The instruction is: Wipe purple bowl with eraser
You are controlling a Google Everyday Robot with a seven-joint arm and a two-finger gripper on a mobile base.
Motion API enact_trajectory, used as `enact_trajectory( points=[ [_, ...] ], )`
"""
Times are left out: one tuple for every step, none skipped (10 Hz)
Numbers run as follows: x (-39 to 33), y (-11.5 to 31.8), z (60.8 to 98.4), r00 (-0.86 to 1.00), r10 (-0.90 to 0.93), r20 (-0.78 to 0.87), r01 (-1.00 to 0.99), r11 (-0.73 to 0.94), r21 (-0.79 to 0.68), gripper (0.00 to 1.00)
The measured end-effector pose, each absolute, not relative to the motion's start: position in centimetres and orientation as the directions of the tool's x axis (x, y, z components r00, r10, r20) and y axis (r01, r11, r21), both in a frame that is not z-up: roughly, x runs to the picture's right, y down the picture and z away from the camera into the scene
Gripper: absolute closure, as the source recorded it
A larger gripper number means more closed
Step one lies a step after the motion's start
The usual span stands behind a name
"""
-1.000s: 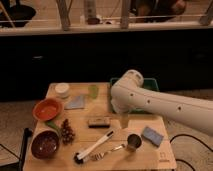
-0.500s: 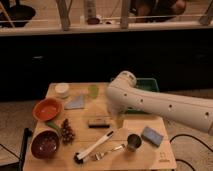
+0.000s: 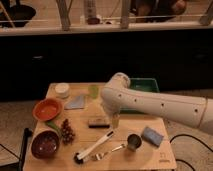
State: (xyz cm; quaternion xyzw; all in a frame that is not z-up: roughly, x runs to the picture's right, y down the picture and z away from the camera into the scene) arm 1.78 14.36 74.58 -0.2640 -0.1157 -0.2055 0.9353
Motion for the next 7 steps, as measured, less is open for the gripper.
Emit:
enact_trajectory(
  points=[
    [1.9, 14.5, 74.7, 0.887, -0.323, 0.329, 0.447, 0.774, -0.447, 0.2],
    [1.8, 14.8, 75.1, 0.884, -0.325, 0.337, 0.454, 0.771, -0.446, 0.2],
    [1.6, 15.2, 75.6, 0.878, -0.329, 0.347, 0.463, 0.767, -0.445, 0.2],
    [1.3, 15.5, 76.0, 0.875, -0.328, 0.356, 0.467, 0.765, -0.443, 0.2],
    [0.9, 15.6, 76.3, 0.872, -0.332, 0.359, 0.472, 0.763, -0.441, 0.2],
    [0.4, 15.7, 76.4, 0.869, -0.333, 0.367, 0.478, 0.76, -0.44, 0.2],
    [0.6, 15.9, 76.8, 0.866, -0.335, 0.371, 0.482, 0.758, -0.44, 0.2]
  ],
)
